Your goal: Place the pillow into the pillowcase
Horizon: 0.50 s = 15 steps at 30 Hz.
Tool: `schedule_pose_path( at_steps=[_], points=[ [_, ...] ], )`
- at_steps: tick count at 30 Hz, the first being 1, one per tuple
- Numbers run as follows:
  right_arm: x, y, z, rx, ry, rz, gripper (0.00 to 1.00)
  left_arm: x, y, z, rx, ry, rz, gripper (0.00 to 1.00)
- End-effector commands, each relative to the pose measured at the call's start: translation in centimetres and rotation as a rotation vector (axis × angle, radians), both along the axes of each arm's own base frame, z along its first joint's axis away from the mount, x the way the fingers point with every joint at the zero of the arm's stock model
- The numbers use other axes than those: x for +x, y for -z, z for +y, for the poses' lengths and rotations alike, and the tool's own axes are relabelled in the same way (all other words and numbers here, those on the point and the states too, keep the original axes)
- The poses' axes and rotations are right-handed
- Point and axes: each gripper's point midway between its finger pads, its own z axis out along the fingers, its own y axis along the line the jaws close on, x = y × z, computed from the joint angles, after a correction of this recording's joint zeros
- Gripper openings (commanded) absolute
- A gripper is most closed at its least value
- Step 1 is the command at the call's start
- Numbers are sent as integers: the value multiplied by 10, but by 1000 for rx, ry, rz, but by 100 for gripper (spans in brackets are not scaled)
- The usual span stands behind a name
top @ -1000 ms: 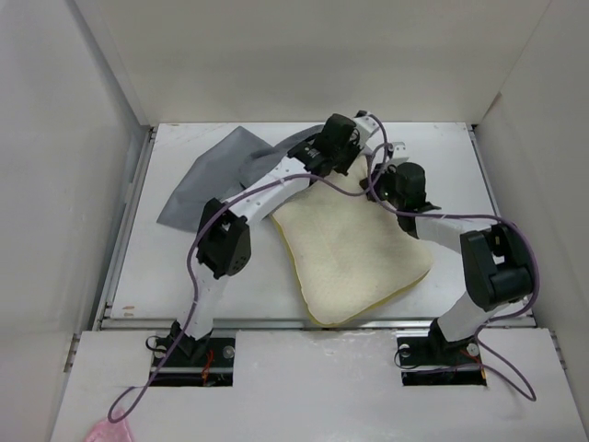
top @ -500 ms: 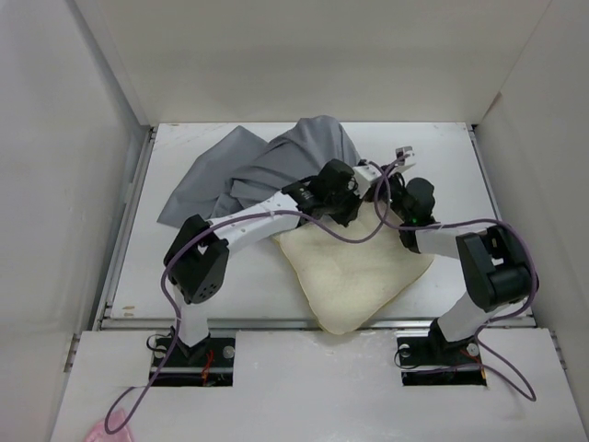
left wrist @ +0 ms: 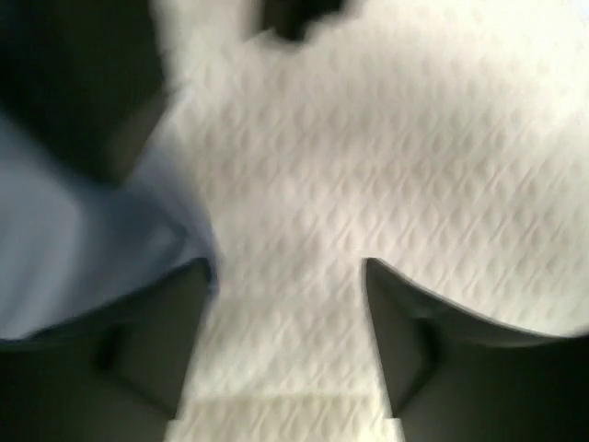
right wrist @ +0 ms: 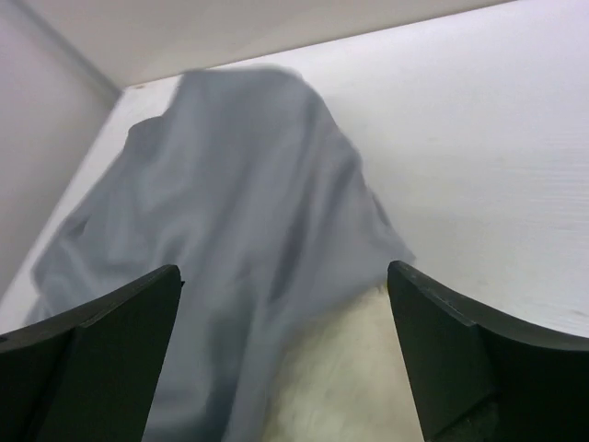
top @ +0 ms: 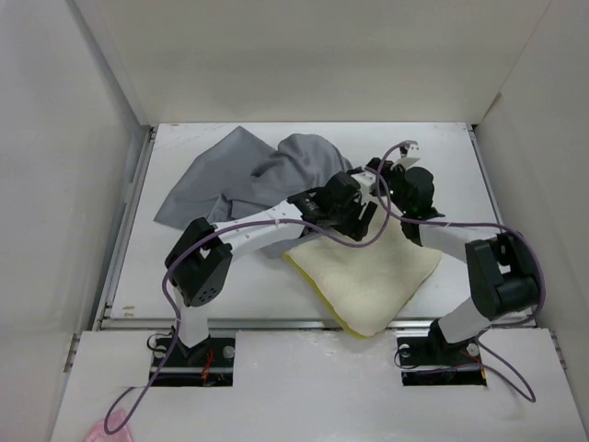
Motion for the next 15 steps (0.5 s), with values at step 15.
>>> schedule_pose_path(
  at_steps=[15],
  points=[
    [-170,-14,34,-620,-203,166,100,-25,-75,211,-113,-849,-24,100]
  ],
)
